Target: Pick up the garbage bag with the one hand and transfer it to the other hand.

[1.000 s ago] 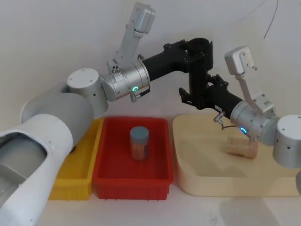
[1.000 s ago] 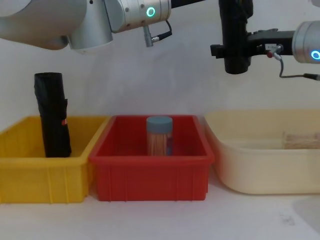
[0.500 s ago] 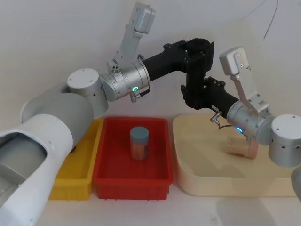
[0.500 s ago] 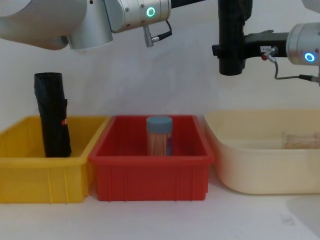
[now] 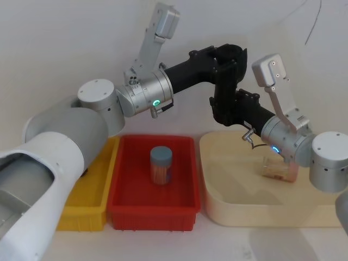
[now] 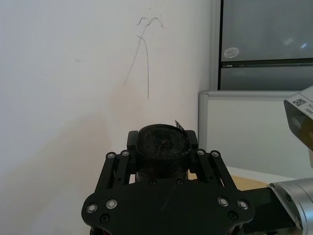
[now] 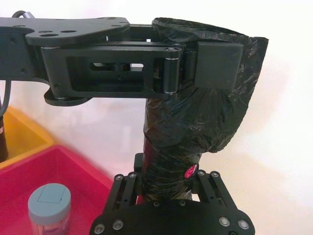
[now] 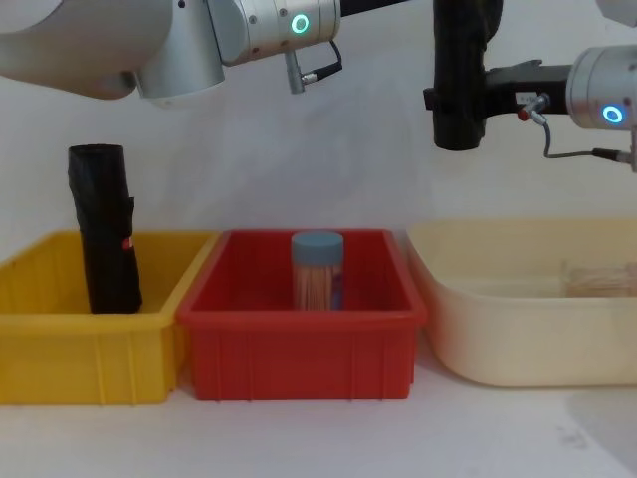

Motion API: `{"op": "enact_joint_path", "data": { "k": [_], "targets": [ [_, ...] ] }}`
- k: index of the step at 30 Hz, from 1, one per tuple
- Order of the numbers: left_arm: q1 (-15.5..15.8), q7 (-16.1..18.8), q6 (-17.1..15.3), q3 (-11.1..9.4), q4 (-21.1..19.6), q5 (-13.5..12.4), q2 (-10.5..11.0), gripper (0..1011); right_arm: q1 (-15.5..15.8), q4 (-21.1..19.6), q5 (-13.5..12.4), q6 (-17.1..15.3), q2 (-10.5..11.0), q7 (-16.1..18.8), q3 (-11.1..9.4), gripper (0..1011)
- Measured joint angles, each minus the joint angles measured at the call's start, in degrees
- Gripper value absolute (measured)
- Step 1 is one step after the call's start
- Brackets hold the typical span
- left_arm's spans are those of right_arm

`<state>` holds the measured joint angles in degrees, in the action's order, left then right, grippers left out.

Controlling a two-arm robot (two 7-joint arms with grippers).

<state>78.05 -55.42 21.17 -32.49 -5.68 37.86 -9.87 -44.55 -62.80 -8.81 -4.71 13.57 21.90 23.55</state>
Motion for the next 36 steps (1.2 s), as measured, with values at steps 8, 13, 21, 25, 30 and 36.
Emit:
{"op": "enact_joint_path", "data": {
  "k": [8,13,21,25,30,36],
  "targets": [
    [0.0,-0.01,0.0,0.0,0.0,0.01,-0.01,688,-0.04,0.1,0.08,0.03,-0.05,-0.02,0.08,496],
    [0.0,-0.01,0.0,0.0,0.0,0.01,0.0,818,-0.04,0.12,0.18,0.03,-0.07,-0.1,0.05,494],
    [0.0,-0.01,0.0,0.0,0.0,0.01,0.0,1002,0.71,-0.45,0.85,-0.87,0.04,-2.18,-0.75,496],
    [0.0,0.0,0.0,0.0,0.0,0.01,-0.01,1001,1.42,-1.14,1.28,-1.79,0.22,-3.83,-1.38,494],
    [0.0,0.0,0.0,0.0,0.0,0.01,0.0,1000,2.71,-2.34,1.85,-3.47,0.61,-6.4,-2.65,496],
    [0.0,0.0,0.0,0.0,0.0,0.0,0.0,1001,4.34,-3.9,2.59,-5.64,1.05,-9.82,-4.24,497]
  ]
}}
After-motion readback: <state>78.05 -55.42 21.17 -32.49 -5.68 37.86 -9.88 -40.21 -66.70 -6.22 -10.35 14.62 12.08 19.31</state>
